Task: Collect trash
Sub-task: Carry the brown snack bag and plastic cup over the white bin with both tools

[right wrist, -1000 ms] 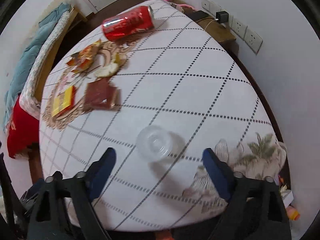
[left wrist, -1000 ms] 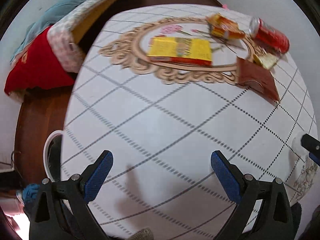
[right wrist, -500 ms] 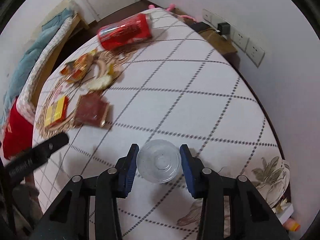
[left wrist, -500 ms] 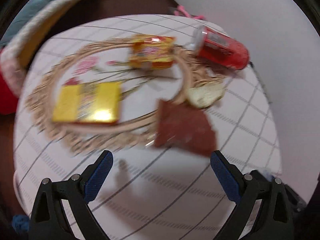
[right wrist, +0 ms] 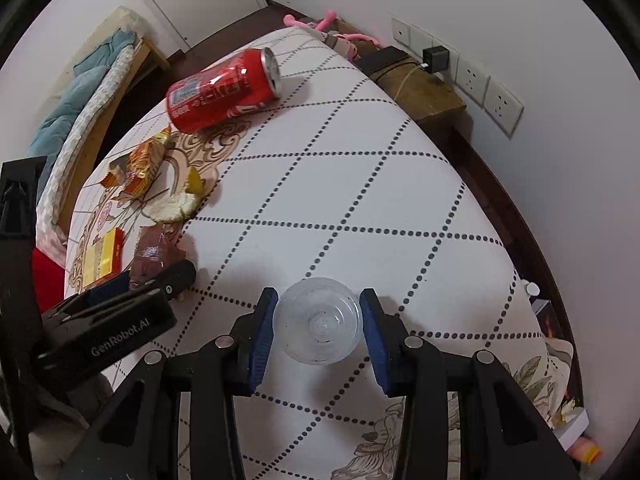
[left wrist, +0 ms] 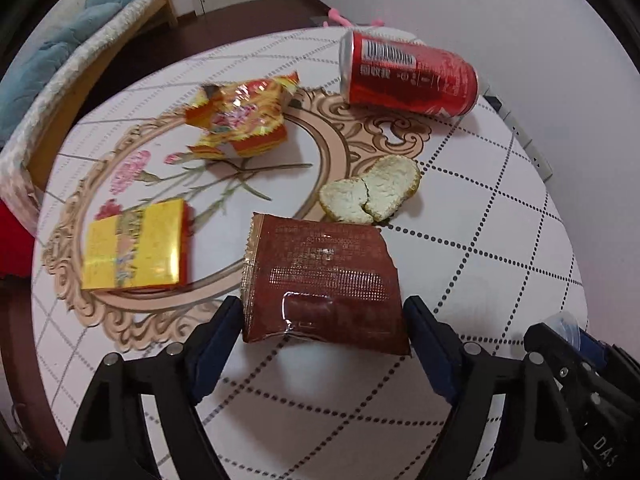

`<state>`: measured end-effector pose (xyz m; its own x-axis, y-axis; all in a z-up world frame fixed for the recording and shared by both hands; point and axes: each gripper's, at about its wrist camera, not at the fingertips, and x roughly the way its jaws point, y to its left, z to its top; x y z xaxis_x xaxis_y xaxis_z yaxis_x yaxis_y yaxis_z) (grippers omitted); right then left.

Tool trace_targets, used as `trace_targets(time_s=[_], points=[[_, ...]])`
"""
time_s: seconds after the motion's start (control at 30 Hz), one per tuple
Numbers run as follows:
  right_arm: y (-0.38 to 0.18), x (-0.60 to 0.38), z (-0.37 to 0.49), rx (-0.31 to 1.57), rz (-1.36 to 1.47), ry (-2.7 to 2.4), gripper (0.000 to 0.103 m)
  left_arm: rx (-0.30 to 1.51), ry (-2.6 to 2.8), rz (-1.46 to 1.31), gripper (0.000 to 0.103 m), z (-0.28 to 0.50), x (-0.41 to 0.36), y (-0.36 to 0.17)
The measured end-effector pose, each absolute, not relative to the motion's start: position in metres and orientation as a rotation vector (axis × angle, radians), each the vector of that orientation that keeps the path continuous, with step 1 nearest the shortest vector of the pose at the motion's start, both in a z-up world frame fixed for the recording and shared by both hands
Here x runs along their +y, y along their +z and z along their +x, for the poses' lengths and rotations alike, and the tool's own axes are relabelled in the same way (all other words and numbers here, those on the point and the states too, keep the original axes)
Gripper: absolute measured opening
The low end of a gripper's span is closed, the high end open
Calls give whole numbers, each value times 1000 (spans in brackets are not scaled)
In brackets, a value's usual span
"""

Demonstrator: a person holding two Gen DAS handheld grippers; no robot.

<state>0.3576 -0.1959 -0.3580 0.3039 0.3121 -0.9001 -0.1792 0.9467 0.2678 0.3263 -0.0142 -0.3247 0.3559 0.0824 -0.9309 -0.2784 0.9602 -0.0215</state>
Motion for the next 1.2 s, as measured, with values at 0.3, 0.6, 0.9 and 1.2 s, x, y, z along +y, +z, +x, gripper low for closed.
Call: trace_targets(time_s=[0.3, 0.6, 0.9, 1.2], points=[[-329, -183, 333, 1168, 72, 388, 44, 1066, 278, -164, 80, 273, -14, -266], [-267, -152, 286, 1083, 13, 521, 44, 938, 383, -223, 80, 187, 44, -190], [-213, -60, 217, 1046, 30, 769, 44, 864, 596, -286, 80, 61, 129, -144], [-214, 100, 123, 1099, -111, 1046, 44, 869, 830, -385, 80, -49, 230, -162]])
